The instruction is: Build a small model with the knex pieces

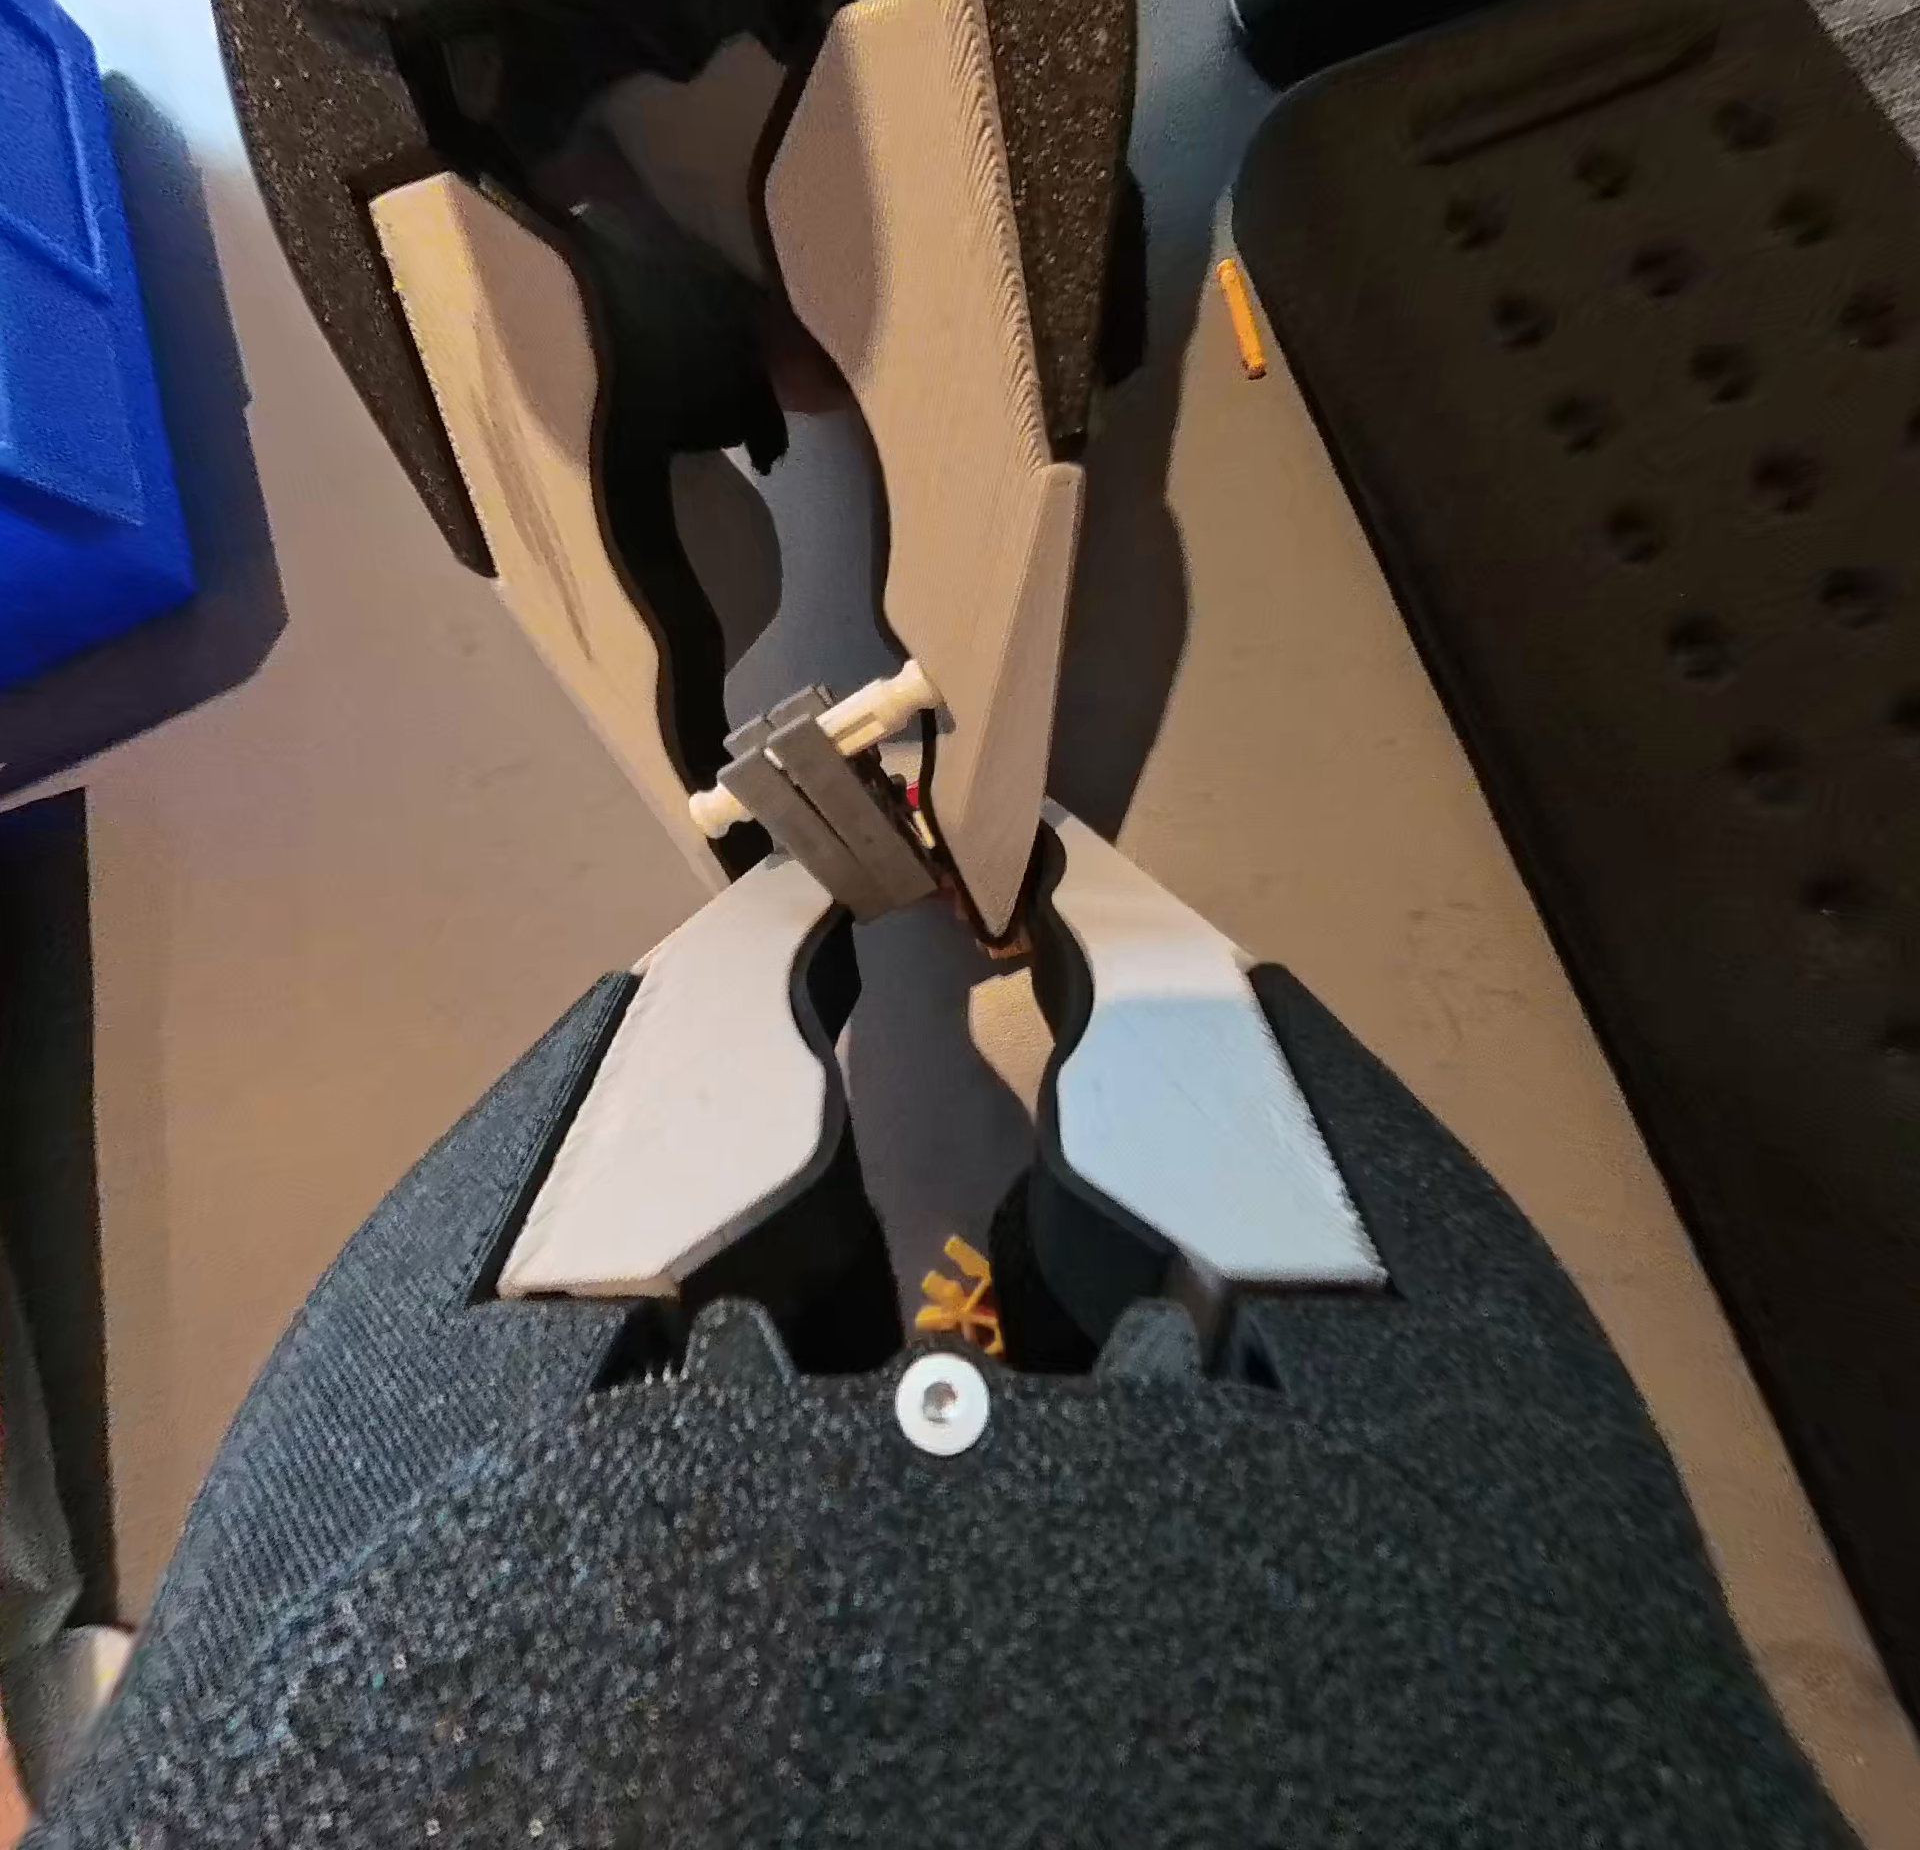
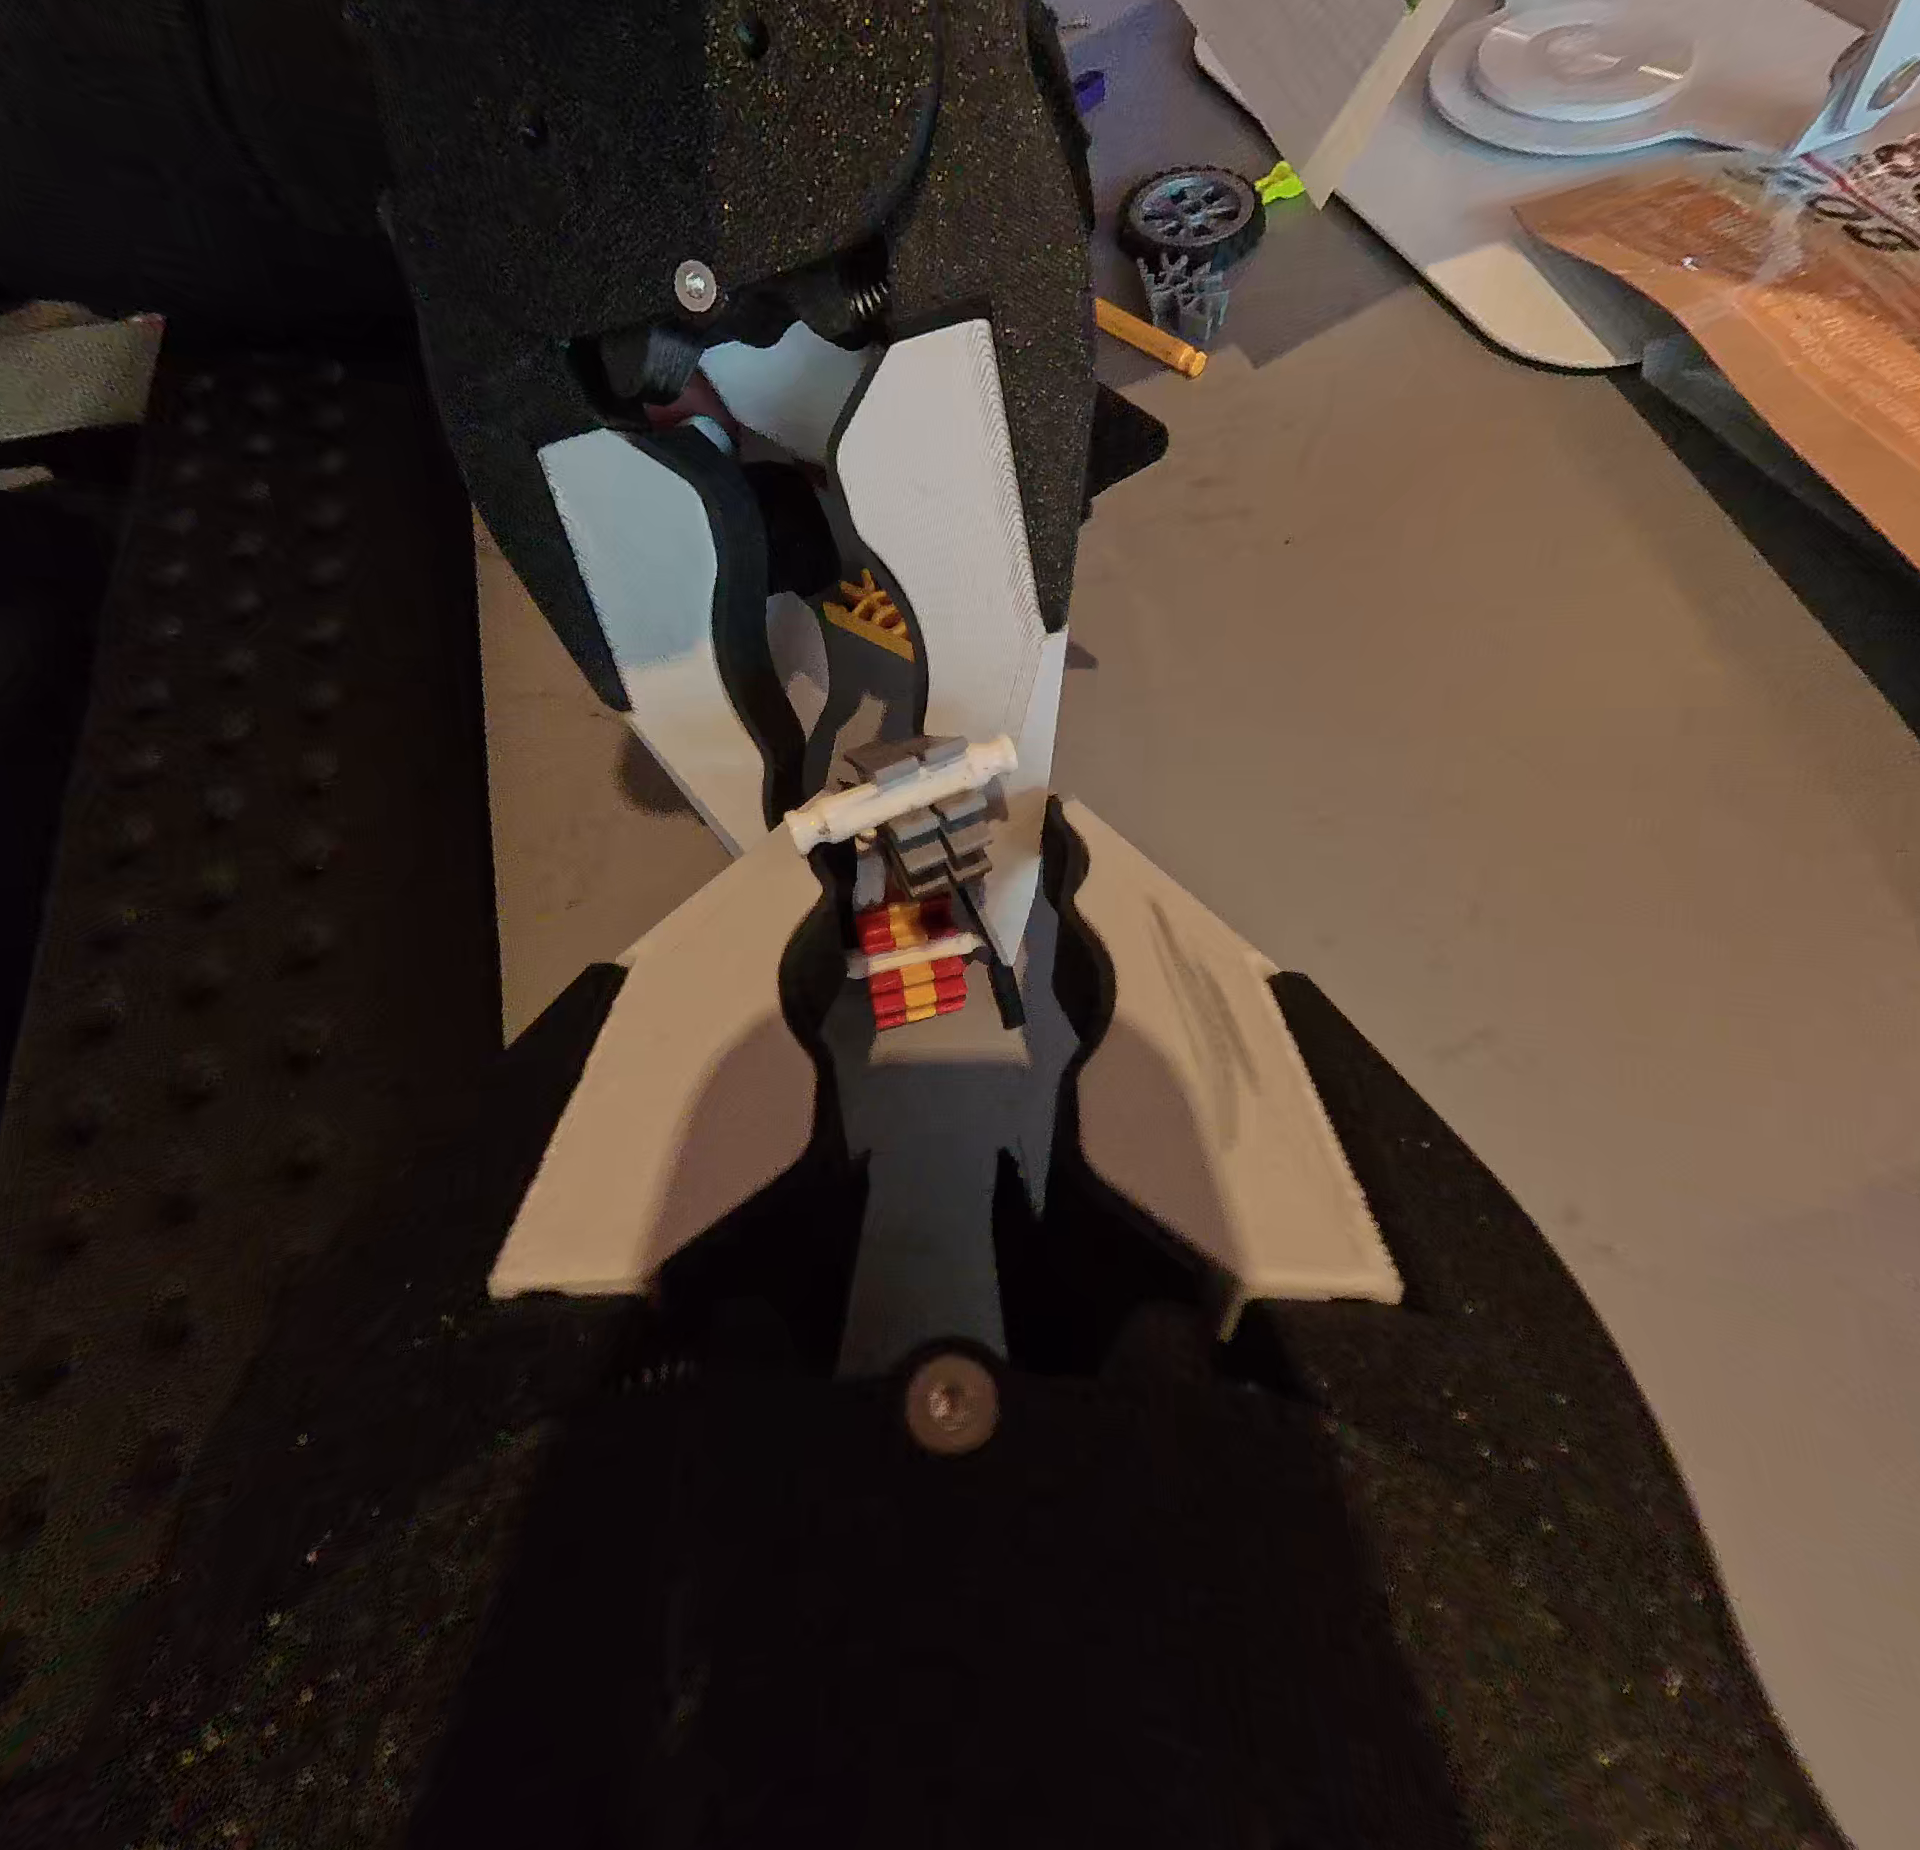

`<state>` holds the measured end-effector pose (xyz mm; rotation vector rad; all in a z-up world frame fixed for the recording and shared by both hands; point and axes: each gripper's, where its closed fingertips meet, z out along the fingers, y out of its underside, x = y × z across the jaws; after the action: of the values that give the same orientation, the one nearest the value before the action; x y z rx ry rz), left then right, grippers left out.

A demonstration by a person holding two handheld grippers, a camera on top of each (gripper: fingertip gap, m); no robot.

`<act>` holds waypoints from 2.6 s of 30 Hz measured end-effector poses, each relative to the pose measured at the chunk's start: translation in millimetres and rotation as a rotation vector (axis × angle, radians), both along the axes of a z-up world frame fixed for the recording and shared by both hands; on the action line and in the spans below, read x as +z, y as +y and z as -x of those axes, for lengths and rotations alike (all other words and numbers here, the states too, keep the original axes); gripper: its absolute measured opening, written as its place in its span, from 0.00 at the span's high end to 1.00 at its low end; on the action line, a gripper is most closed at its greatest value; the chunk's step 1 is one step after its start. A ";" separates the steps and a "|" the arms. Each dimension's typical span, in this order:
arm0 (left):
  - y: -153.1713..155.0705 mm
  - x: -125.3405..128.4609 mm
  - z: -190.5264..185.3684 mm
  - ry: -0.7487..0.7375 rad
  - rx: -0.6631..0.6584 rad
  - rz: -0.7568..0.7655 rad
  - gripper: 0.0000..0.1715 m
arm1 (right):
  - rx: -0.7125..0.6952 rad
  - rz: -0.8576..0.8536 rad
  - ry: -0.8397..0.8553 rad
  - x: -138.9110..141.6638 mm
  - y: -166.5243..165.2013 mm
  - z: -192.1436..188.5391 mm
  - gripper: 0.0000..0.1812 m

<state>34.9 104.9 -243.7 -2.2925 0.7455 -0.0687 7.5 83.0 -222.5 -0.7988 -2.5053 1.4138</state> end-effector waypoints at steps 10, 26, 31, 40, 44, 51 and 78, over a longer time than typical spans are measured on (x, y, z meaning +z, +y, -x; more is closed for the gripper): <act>0.5 -2.9 11.8 0.097 -0.008 0.017 0.71 | -0.114 -0.088 0.089 1.0 12.0 -0.6 0.71; 2.0 14.6 2.8 -0.022 0.084 -0.016 0.72 | -0.142 -0.095 0.086 -1.9 27.7 -15.5 0.84; 8.4 14.2 9.5 -0.007 0.137 -0.029 0.84 | -0.154 -0.115 0.135 -1.6 24.7 -7.6 0.90; 11.4 14.8 13.2 -0.014 0.131 -0.079 0.87 | -0.203 -0.107 0.121 -1.5 24.5 -3.6 0.94; 13.1 15.3 15.3 -0.043 0.136 -0.090 0.88 | -0.206 -0.082 0.088 -1.0 24.5 -0.9 0.96; 17.8 15.7 19.7 -0.054 0.154 -0.115 0.89 | -0.233 -0.027 0.001 -0.8 25.7 4.5 0.99; 23.7 24.1 24.0 -0.138 0.181 -0.079 0.87 | -0.302 -0.174 -0.057 -20.3 36.1 -2.7 0.88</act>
<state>10.8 128.6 -219.6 -2.2438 0.4610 -0.1104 10.2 119.1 -242.8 -1.1360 -2.3789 1.0741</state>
